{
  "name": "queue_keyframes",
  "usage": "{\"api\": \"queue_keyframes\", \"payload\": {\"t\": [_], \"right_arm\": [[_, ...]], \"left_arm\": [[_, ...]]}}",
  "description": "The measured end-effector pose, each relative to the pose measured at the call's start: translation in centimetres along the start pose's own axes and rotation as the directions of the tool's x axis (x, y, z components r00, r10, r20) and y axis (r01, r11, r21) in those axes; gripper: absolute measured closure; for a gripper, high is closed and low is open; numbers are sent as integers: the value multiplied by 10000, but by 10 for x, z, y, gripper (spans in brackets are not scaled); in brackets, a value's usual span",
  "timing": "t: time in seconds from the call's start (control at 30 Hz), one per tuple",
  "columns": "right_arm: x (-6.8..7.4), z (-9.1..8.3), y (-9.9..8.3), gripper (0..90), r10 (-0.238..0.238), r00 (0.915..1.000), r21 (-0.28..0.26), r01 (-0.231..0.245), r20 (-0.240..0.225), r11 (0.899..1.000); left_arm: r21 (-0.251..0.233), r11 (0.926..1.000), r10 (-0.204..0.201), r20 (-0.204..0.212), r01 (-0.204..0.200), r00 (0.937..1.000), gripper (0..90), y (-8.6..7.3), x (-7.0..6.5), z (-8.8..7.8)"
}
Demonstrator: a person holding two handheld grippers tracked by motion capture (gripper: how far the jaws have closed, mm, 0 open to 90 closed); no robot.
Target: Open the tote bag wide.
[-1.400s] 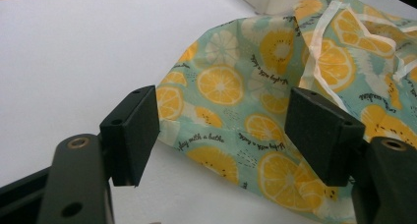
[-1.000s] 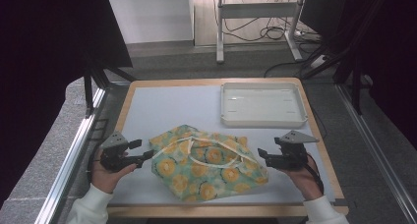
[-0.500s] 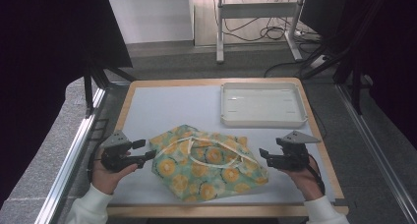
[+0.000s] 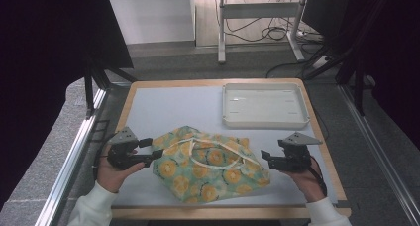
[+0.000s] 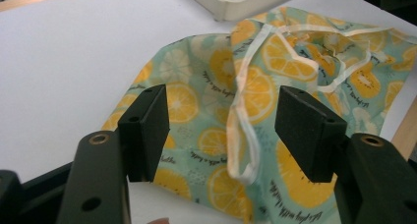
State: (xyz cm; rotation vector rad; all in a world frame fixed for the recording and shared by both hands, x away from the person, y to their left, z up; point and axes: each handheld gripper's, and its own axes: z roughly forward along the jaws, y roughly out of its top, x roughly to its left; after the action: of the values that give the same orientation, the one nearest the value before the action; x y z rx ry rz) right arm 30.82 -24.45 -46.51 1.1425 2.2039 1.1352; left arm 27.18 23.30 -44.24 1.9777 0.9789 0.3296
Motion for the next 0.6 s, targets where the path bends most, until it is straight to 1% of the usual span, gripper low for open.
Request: {"api": "queue_keyframes", "payload": {"t": [0.1, 0.17, 0.2, 0.23, 0.37, 0.47, 0.57, 0.6], "right_arm": [[0, 0, 0, 240, -24, 10000, 5, 24, 4, 10000], [0, 1, 0, 240, 0, 10000, 21, 0, 15, 10000], [-1, 1, 0, 240, 1, 10000, 25, -1, 19, 10000], [-1, 1, 0, 240, 0, 10000, 22, 0, 21, 10000], [-1, 0, 0, 240, 32, 10000, 0, -32, 44, 10000], [-1, 1, 0, 240, 40, 10000, 57, -40, 88, 10000], [0, 2, 0, 240, -15, 10000, 107, 15, 71, 9999], [1, 3, -1, 239, -25, 10000, 111, 24, 71, 9999]], "left_arm": [[200, 9997, 112, 97, -114, 9999, 380, 6, -3, 7], [313, 9995, 99, 174, -104, 9998, 380, 8, -3, 13], [313, 9995, 99, 174, -104, 9998, 382, 8, -3, 13], [434, 9990, 89, 238, -99, 9997, 384, 11, -2, 18], [534, 9985, 123, 380, -143, 9992, 398, 15, -3, 24], [668, 9976, 125, 534, -160, 9985, 425, 18, -2, 29], [853, 9960, 207, 574, -256, 9981, 463, 20, -1, 37], [853, 9960, 207, 574, -256, 9981, 473, 20, -1, 37]]}}
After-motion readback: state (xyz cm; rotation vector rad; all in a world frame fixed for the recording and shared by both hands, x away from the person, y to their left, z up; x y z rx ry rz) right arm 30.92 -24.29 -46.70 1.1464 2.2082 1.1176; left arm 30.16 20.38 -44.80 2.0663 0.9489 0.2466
